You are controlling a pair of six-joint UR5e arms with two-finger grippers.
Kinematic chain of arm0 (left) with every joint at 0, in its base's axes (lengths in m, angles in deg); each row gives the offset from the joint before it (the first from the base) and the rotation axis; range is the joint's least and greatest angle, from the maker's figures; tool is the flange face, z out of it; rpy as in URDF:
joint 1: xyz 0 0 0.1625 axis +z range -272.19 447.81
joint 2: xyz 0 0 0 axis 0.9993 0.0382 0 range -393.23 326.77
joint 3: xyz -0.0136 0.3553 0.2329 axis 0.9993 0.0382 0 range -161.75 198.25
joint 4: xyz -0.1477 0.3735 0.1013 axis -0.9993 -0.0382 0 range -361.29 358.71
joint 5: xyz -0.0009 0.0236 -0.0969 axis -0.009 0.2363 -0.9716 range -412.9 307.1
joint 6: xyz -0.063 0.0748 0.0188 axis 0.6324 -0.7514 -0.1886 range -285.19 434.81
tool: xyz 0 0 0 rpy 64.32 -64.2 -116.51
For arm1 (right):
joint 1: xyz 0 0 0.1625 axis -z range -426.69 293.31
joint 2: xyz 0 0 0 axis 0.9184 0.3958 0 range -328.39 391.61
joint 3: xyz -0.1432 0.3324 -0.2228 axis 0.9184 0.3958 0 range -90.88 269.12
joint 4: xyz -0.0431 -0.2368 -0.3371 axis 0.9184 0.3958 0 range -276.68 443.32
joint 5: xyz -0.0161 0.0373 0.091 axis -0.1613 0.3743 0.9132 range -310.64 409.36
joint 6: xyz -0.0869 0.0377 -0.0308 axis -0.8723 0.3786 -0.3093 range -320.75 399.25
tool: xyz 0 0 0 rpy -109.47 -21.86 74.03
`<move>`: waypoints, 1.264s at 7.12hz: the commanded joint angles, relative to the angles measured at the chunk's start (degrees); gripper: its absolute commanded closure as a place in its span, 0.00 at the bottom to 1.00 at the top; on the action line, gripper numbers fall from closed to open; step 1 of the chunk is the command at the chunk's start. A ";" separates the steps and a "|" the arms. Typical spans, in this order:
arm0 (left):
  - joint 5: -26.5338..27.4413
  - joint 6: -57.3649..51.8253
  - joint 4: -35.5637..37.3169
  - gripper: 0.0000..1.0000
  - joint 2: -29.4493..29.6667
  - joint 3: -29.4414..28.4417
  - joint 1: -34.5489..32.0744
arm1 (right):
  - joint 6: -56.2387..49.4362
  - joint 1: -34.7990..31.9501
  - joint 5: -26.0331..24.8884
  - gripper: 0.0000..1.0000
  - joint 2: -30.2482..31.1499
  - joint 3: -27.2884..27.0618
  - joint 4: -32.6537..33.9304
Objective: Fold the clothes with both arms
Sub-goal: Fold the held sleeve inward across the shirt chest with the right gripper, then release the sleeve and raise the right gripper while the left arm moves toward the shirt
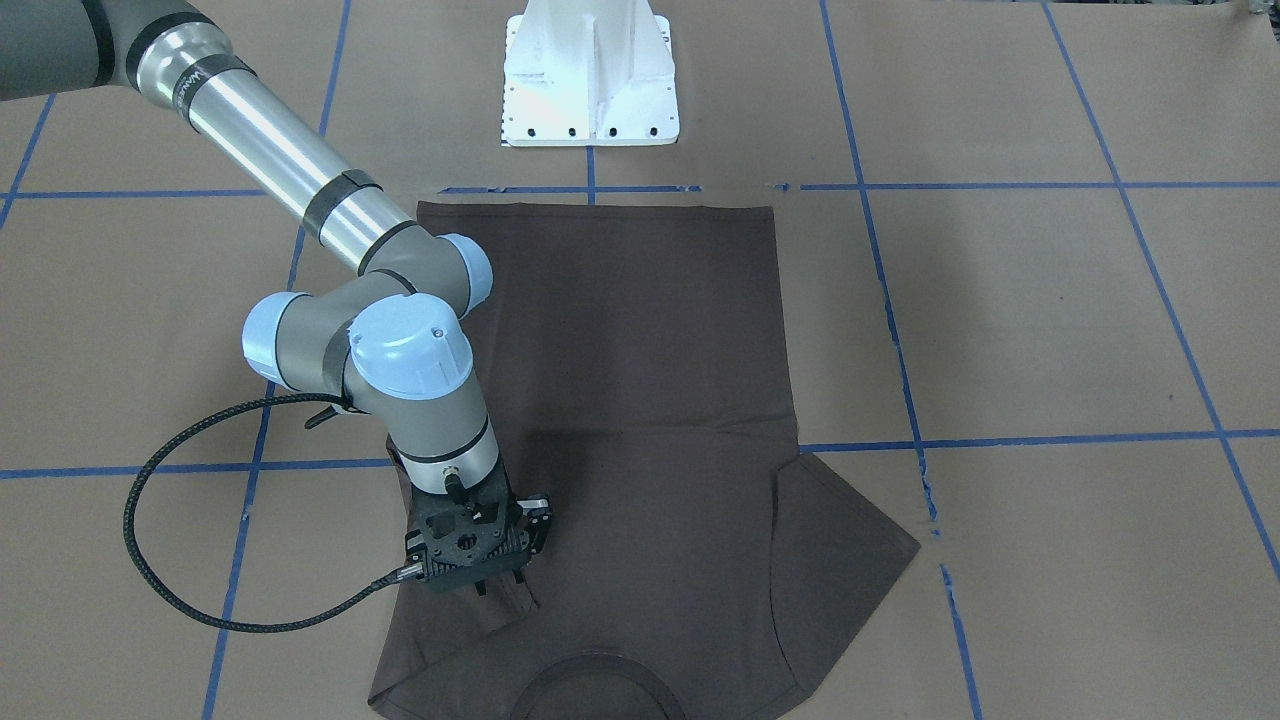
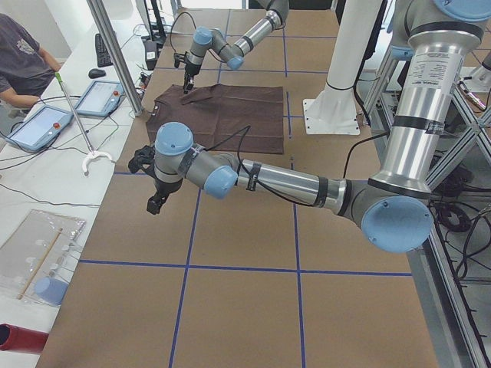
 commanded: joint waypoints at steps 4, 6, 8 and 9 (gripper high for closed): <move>1.78 31.57 -9.37 0.00 7.22 -1.39 12.06 | 9.34 -10.50 24.80 0.00 6.19 -17.77 25.76; 16.49 46.91 -11.97 0.00 12.46 -3.13 23.03 | 8.46 -14.13 28.02 0.00 19.67 -34.55 33.95; 30.28 58.34 -17.03 0.00 19.33 -13.99 29.92 | 3.13 -14.23 27.93 0.00 28.16 -44.88 37.11; 35.93 62.58 -24.55 0.00 19.53 -18.65 32.99 | -1.00 -13.79 27.76 0.00 29.23 -47.09 40.96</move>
